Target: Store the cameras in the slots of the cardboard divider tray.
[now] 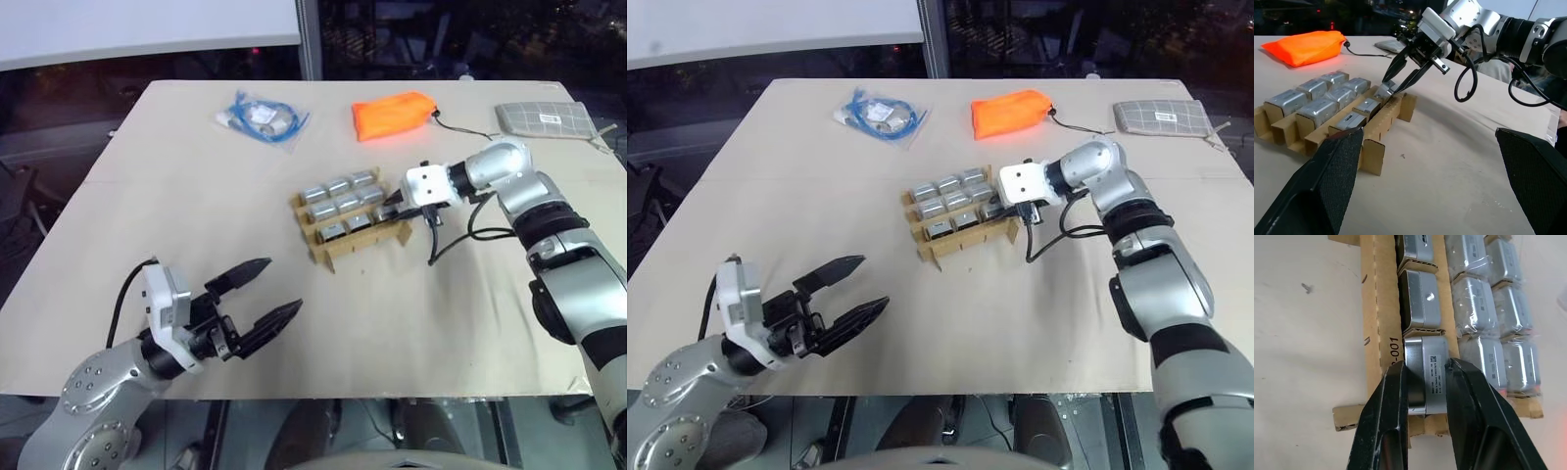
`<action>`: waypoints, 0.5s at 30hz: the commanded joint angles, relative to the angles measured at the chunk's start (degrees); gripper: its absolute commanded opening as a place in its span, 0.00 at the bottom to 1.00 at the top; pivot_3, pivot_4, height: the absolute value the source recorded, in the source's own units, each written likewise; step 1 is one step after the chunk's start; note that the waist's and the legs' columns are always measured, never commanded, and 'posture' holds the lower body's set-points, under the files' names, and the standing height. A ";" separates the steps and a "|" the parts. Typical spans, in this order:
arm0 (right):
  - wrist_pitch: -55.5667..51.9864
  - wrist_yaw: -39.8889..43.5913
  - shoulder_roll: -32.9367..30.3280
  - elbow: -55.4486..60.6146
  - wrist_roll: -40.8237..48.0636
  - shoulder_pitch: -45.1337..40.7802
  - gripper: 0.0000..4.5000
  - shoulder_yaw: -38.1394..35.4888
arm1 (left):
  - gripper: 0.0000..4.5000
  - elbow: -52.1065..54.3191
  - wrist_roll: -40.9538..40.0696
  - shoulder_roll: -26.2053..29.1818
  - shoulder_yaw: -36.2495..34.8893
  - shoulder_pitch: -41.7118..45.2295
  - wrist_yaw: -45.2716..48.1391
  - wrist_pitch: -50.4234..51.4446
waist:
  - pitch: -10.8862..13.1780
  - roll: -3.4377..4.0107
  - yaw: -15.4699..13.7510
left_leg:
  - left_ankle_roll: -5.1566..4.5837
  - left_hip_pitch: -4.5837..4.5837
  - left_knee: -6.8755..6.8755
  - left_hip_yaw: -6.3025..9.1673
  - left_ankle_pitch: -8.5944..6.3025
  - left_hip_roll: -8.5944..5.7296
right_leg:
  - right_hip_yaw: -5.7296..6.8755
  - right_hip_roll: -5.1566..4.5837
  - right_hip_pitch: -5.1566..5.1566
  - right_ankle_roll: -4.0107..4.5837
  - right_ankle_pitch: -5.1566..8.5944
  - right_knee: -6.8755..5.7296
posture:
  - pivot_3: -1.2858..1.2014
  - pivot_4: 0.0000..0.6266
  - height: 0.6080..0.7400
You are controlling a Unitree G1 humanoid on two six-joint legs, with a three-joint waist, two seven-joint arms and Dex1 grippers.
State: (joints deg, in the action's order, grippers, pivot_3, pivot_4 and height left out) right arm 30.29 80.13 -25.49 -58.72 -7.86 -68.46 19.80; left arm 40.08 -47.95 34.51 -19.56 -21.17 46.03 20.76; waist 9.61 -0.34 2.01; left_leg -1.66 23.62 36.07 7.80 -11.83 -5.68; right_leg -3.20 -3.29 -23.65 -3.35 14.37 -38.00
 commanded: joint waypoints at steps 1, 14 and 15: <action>-1.79 2.41 0.79 -1.46 0.60 -1.31 0.13 -0.82 | 1.00 2.26 0.24 -0.28 0.00 -0.56 0.27 -1.46 | 0.00 0.00 0.00 | 0.01 0.00 -0.02 0.00 0.00 0.00 | 0.00 0.00 0.00 0.00 0.00 0.01 | 0.52 0.24 1.00; -6.92 1.50 -1.11 2.76 4.68 -0.62 0.82 -6.31 | 1.00 1.88 1.66 -1.70 0.11 -1.86 -0.27 -2.66 | 0.03 0.04 0.13 | 0.05 0.02 -0.07 0.01 0.00 0.00 | 0.00 0.01 -0.05 0.01 0.00 0.01 | 0.52 0.24 1.00; -9.59 1.61 -2.29 6.86 6.64 1.29 0.82 -7.83 | 1.00 1.52 2.23 -1.97 0.13 -1.81 -0.66 -2.87 | 0.02 0.04 0.09 | 0.05 0.02 -0.07 0.00 0.00 0.00 | -0.01 0.00 -0.05 0.01 0.00 0.01 | 0.52 0.24 1.00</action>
State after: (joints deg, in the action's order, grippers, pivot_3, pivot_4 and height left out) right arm 23.85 80.91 -25.98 -57.58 -4.90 -68.29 15.17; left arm 40.06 -46.15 32.87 -19.43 -22.77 45.87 19.31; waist 9.64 -0.30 2.10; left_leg -1.61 23.64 36.01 7.82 -11.83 -5.67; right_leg -3.20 -3.28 -23.69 -3.34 14.37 -37.99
